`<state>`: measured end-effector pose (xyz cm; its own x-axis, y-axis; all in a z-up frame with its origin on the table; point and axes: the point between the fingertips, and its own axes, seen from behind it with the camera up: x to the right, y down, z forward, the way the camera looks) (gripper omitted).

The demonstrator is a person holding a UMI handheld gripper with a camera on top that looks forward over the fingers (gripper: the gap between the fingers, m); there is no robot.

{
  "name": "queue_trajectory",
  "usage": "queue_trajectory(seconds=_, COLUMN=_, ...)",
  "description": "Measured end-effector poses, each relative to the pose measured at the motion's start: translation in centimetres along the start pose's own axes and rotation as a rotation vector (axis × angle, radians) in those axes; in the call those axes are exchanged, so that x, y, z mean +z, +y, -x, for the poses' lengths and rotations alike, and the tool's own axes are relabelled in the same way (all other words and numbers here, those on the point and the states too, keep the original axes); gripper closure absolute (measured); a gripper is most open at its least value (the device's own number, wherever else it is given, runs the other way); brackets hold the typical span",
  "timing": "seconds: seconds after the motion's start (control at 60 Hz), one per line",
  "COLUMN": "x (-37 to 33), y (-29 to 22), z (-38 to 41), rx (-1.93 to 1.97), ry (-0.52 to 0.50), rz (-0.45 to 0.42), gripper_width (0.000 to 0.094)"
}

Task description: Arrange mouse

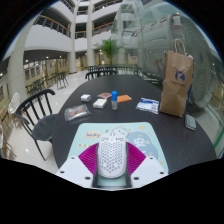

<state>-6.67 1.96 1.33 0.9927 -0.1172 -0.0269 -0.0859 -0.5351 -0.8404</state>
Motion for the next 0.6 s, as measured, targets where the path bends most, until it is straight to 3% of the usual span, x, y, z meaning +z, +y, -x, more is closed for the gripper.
queue_trajectory(seconds=0.067, x=1.1, y=2.0, z=0.0, rx=0.004, ry=0.000, rz=0.064, gripper_width=0.0562)
queue_trajectory(seconds=0.117, x=1.4, y=1.6, z=-0.3, rx=-0.009, ry=0.006, rz=0.031, gripper_width=0.0540)
queue_trajectory(seconds=0.25, x=1.5, y=2.3, z=-0.2, rx=-0.022, ry=-0.024, rz=0.069, gripper_width=0.0414)
queue_trajectory(seconds=0.283, x=1.2, y=2.2, z=0.2, rx=-0.040, ry=-0.051, rz=0.069, gripper_width=0.0342)
queue_trajectory(seconds=0.35, x=-0.2, y=2.0, z=0.6, rx=-0.051, ry=-0.106, rz=0.064, gripper_width=0.0063)
queue_trajectory(seconds=0.383, x=-1.3, y=2.1, z=0.6, rx=-0.049, ry=-0.140, rz=0.067, gripper_width=0.0103)
queue_trajectory(seconds=0.5, x=-6.3, y=2.7, z=-0.7, rx=-0.033, ry=-0.234, rz=0.084, gripper_width=0.0085)
queue_trajectory(seconds=0.6, x=-10.1, y=2.9, z=-5.7, rx=-0.040, ry=-0.202, rz=0.049, gripper_width=0.0086)
